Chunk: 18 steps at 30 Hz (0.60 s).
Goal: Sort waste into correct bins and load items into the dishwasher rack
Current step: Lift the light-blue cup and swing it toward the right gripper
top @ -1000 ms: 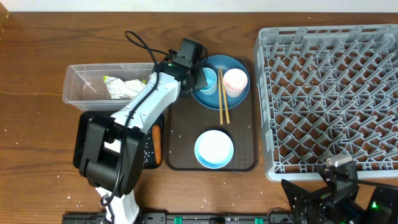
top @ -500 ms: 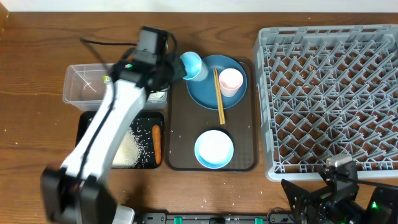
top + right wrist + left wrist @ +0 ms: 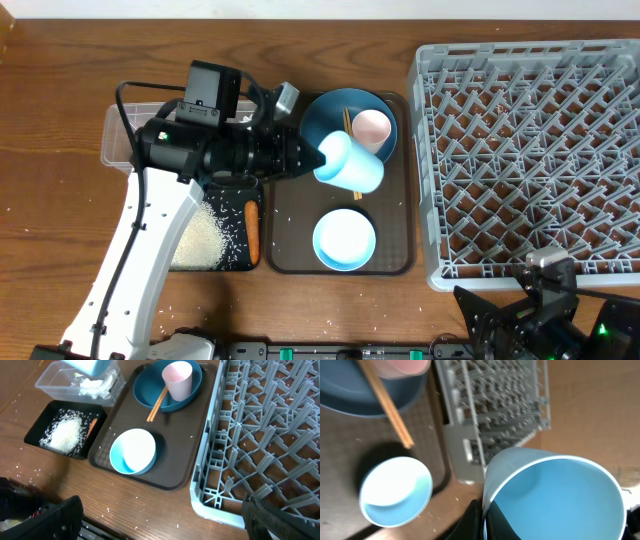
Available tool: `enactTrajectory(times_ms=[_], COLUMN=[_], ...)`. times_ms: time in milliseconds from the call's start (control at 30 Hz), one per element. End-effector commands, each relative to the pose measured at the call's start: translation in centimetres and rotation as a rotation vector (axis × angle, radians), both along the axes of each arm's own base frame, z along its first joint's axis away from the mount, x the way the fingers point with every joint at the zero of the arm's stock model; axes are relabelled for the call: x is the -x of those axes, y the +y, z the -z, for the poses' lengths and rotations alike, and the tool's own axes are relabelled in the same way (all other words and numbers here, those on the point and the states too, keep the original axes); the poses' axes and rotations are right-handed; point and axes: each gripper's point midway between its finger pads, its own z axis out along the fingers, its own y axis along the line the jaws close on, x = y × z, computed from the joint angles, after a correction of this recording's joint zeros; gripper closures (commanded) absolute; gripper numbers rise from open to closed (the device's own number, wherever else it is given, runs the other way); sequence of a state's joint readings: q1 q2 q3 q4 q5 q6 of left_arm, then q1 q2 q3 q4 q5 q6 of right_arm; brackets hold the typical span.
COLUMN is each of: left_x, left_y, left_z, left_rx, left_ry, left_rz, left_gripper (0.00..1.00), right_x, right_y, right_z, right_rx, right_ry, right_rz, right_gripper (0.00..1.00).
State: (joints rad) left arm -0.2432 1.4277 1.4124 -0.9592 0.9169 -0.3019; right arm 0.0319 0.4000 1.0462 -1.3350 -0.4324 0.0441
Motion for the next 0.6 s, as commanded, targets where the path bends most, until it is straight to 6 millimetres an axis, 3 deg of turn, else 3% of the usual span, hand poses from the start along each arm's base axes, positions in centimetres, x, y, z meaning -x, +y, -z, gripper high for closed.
enactTrajectory(times_ms=[0, 167, 333, 567], left_x=[1.4, 2.5, 3.3, 5.6], left_y=[-0.9, -1.8, -2.5, -4.9], left_z=[-1.2, -2.8, -3.2, -3.7], left_rx=[0.085, 0.185, 0.216, 0.24], left_ry=[-0.022, -0.03, -0.025, -0.026], left_rz=[0.095, 0.17, 0.209, 0.315], left_gripper=[0.94, 0.94, 0.94, 0.94], right_x=[-0.1, 0.8, 2.5, 2.7], right_y=[-0.2, 0.8, 4.1, 5.3], right_z=[0.0, 0.3, -1.5, -3.2], right_rx=[0.002, -0.058, -0.213, -0.241], right_ry=[0.006, 0.057, 0.053, -0.033], right_rz=[0.013, -0.017, -0.2, -0.308], right_gripper=[0.01, 0.01, 0.01, 0.01])
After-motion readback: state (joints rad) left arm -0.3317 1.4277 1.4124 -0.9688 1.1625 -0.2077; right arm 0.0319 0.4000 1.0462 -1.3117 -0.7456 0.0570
